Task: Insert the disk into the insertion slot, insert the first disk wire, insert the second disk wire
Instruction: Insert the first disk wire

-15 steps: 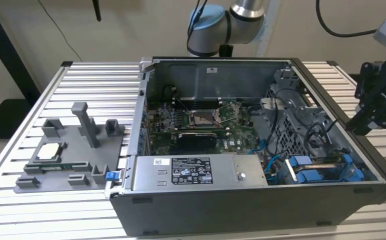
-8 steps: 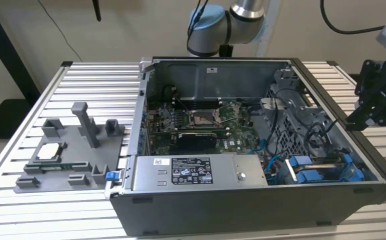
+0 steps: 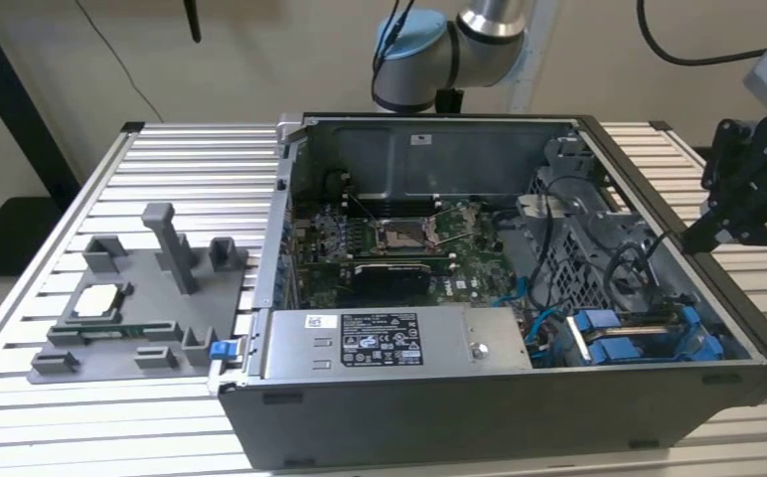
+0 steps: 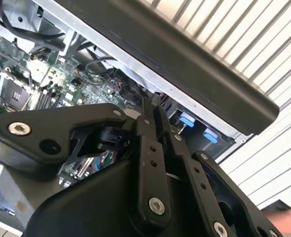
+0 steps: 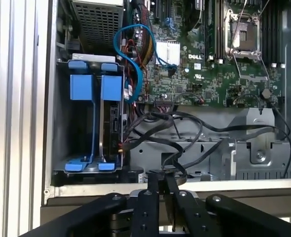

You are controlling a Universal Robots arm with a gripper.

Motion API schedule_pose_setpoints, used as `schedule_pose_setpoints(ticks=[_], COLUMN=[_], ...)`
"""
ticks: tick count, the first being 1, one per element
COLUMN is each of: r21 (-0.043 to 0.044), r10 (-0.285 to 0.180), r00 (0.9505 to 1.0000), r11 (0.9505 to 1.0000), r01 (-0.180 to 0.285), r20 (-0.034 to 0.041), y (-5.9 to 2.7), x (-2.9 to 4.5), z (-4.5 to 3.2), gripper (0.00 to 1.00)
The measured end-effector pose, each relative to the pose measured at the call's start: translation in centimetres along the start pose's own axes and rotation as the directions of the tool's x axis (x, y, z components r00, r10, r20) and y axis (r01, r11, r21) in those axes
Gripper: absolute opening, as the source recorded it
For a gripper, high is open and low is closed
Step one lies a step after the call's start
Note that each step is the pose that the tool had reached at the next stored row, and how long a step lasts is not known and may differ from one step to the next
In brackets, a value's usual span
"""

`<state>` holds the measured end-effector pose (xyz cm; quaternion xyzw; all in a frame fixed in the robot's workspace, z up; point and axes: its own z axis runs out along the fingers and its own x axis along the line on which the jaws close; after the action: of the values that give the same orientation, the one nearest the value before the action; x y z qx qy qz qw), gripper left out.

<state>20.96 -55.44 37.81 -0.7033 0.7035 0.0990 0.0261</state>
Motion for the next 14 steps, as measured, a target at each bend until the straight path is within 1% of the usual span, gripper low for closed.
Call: schedule_pose_setpoints(ticks=[6, 9, 14], r21=[0.0002, 0.0001, 0.0001], r10=[0.0, 0.0, 0.0], r00=[1.0, 1.0, 1.0], r11=[1.0, 1.0, 1.0], r01=[0.0, 0.0, 0.0], r20=[0.0006, 0.001, 0.0009], y=[0.01, 0.27, 1.81], x=[0.02, 0.05, 0.11], z=[0.06, 0.08, 0.16], gripper=[0.0, 0.0, 0.0])
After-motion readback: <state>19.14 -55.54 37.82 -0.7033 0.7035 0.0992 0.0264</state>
